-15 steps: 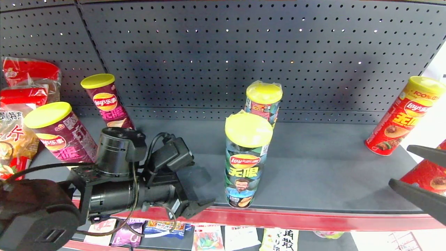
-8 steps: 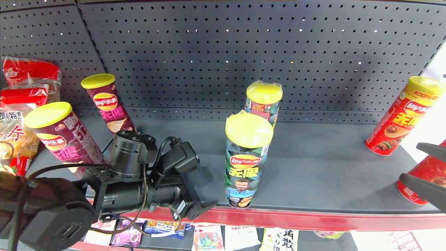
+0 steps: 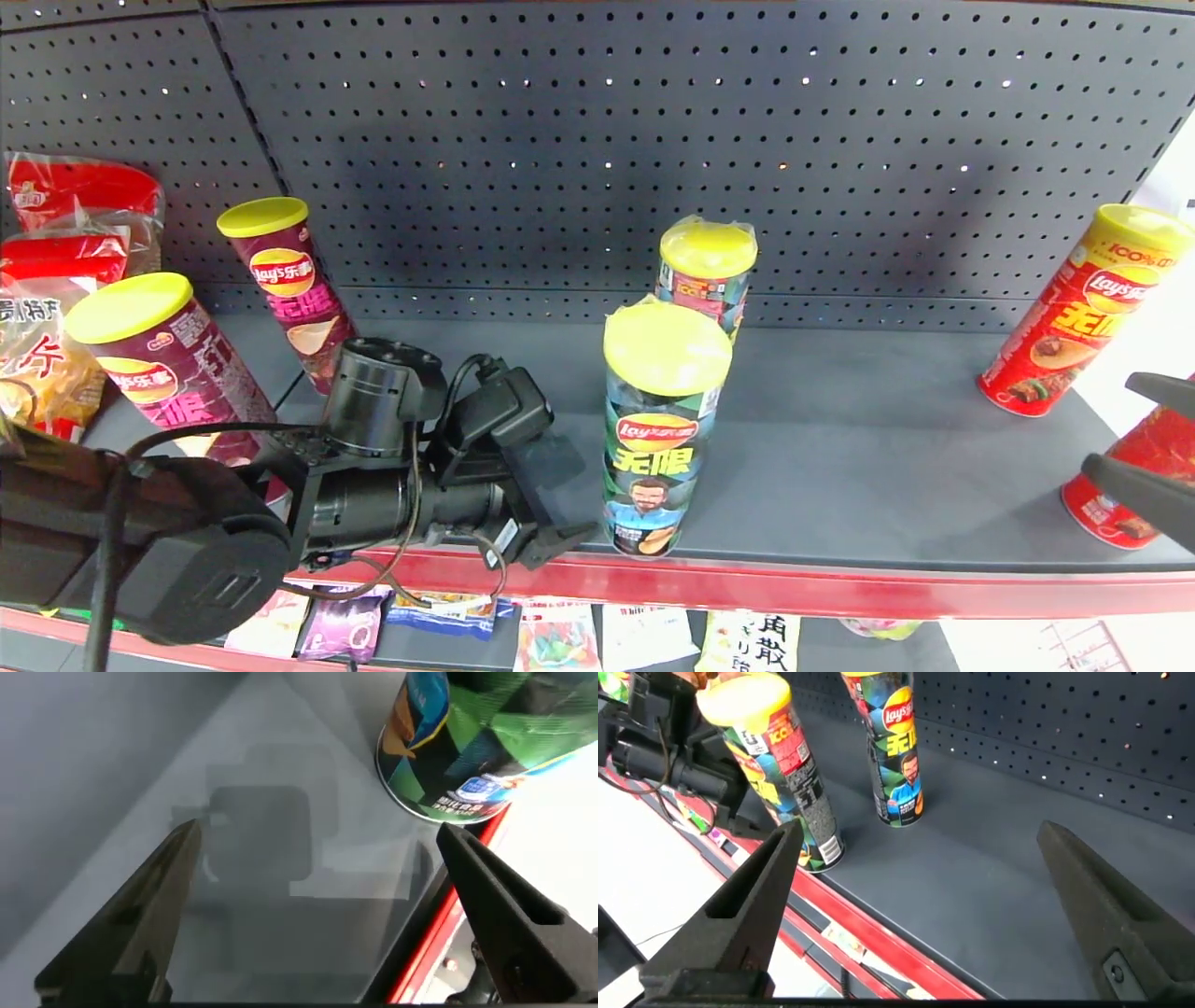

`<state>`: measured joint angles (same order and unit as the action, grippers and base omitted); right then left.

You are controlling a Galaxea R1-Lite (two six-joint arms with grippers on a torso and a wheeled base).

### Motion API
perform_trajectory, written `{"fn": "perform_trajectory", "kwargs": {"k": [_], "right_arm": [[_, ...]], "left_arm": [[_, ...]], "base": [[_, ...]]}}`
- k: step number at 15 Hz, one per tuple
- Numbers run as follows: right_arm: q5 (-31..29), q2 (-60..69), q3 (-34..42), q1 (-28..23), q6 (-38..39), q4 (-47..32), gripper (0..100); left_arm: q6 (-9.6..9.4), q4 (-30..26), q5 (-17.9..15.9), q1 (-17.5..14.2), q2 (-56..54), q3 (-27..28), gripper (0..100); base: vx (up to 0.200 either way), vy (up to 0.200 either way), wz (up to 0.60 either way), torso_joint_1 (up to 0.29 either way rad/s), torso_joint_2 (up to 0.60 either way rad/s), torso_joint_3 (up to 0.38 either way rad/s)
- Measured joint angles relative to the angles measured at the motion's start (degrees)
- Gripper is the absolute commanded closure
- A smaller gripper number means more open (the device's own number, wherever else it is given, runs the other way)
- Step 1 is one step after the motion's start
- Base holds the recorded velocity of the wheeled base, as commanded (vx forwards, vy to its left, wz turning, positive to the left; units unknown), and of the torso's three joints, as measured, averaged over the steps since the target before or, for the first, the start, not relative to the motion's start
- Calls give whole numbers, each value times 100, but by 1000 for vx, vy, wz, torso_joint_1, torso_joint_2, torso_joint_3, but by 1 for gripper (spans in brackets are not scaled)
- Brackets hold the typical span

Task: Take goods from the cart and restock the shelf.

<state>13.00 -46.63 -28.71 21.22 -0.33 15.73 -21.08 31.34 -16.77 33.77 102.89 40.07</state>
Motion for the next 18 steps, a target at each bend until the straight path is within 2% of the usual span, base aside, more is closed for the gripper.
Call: {"fn": "perform_trajectory", "kwargs": {"k": [18], "right_arm": [[-9,-2,-6,-1,1,0,0]], "left_arm": [[6,-4,46,49,350,533,0]], "base": [[0,0,0,0,0,0]]}}
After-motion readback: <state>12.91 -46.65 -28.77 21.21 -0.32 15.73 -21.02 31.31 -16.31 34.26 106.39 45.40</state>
